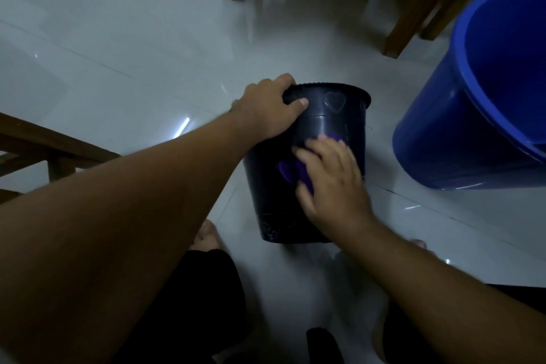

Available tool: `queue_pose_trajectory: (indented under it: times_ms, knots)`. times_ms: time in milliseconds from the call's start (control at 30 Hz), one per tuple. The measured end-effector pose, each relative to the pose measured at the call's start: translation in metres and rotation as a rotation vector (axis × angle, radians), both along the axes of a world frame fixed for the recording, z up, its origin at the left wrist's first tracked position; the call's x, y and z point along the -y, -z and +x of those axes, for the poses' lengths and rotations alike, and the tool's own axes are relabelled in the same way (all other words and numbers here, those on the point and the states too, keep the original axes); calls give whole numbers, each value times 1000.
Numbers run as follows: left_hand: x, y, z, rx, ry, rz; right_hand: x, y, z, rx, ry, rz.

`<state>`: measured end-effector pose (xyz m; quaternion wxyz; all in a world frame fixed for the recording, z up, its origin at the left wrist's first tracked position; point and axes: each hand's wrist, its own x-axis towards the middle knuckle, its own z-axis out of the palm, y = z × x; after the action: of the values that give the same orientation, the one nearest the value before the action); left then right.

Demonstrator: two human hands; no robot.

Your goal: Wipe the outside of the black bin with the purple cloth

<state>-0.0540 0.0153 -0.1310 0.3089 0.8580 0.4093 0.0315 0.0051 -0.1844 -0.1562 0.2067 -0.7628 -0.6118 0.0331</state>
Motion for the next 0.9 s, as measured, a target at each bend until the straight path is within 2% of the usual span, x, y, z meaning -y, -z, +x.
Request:
queue_pose_trajectory:
  times_ms: [167,400,633,767,900]
  knots:
    - [-3,-2,-3,51,4,-45,-34,-12,12,-75,85,15]
    - [0,4,-4,68,0,-46,36,18,-4,-8,-39,75]
    - [-10,9,-17,134,-16,-70,-37,-6,22,-129,150,86]
    - [-17,13,-25,132,20,-100,-3,6,7,-96,77,41]
    - [-20,17,-32,123,60,-47,35,21,-8,-17,-64,87]
